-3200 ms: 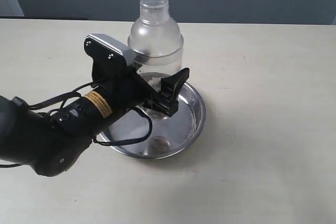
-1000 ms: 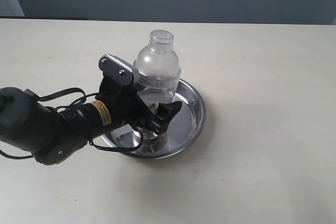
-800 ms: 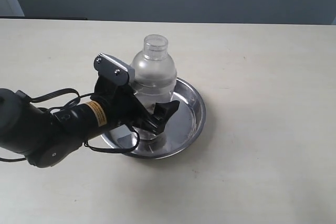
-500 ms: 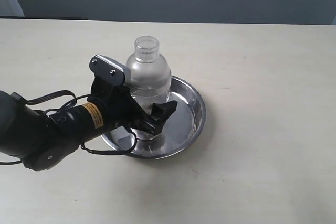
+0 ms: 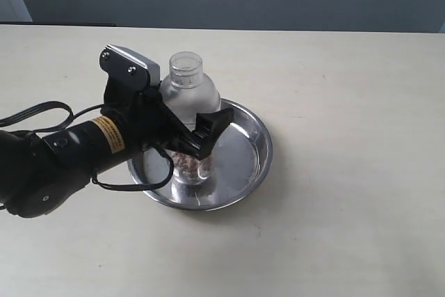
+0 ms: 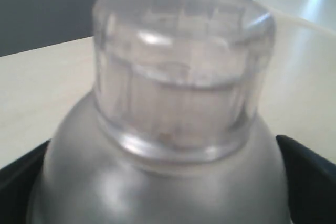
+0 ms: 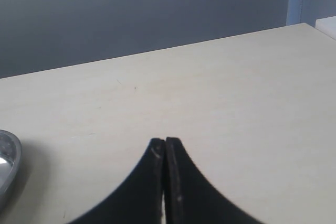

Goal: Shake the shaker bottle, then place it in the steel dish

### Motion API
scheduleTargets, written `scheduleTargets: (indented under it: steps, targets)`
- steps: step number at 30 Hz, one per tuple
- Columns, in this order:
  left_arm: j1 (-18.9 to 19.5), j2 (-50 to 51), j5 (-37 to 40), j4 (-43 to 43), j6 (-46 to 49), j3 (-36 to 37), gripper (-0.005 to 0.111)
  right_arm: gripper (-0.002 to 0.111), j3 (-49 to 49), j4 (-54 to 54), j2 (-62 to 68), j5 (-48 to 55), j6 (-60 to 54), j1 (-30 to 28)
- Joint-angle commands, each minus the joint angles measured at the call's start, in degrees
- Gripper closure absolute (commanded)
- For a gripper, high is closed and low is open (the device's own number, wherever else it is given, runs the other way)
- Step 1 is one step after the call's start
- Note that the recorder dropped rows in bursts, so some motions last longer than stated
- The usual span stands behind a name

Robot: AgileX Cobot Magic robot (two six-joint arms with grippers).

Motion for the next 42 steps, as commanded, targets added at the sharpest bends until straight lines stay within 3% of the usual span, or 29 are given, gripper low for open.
scheduleTargets:
  steps: [1,11,16,19,21,22,23,25,26,27,31,38,42]
  targets:
    - [0.35,-2.54,1.64,-0.48,0.15,0.19,0.01,0.109,0.04,-0.11,-0.28,-0.36,0.0,-0.18]
    - [0.35,-10.0,2.51,-2.01,1.45,0.19,0.01,0.109,0.04,-0.11,-0.28,-0.36,0.0,-0.18]
    - [0.35,-20.26,7.33,-5.38,8.91,0.19,0.011,0.109,0.04,-0.11,-0.28,-0.36,0.0,-0.18]
    - [0.35,-28.45,13.61,-6.95,14.3,0.19,0.026,0.109,0.04,-0.11,-0.28,-0.36,0.0,-0.18]
    - [0.35,-33.68,19.24,-6.75,14.68,-0.17,0.05,0.109,0.04,-0.11,-0.28,-0.36,0.0,-0.18]
    - [0.35,-38.01,25.7,-6.33,14.68,-0.28,0.071,0.109,0.04,-0.11,-0.28,-0.36,0.0,-0.18]
    - [0.35,-40.47,28.56,-6.11,14.68,-0.28,0.083,0.109,0.04,-0.11,-0.28,-0.36,0.0,-0.18]
    - [0.35,-45.29,35.8,-5.02,14.68,-0.28,0.103,0.109,0.04,-0.11,-0.28,-0.36,0.0,-0.18]
    - [0.35,-47.64,39.28,-4.3,14.91,-0.28,0.106,0.109,0.04,-0.11,-0.28,-0.36,0.0,-0.18]
    - [0.49,-51.89,45.1,-4.09,14.91,-0.28,0.106,0.109,0.04,-0.11,-0.28,-0.36,0.0,-0.18]
    - [1.81,-58.97,56.14,-2.07,16.16,-0.28,0.106,0.109,0.04,-0.11,-0.28,-0.36,0.0,-0.18]
    - [2.33,-65.94,62.13,3.32,16.38,-0.17,0.106,0.109,0.04,-0.11,-0.28,-0.36,0.0,-0.18]
    - [2.33,-68.85,70.12,3.14,16.16,0.4,0.106,0.109,0.04,-0.11,-0.28,-0.36,0.0,-0.18]
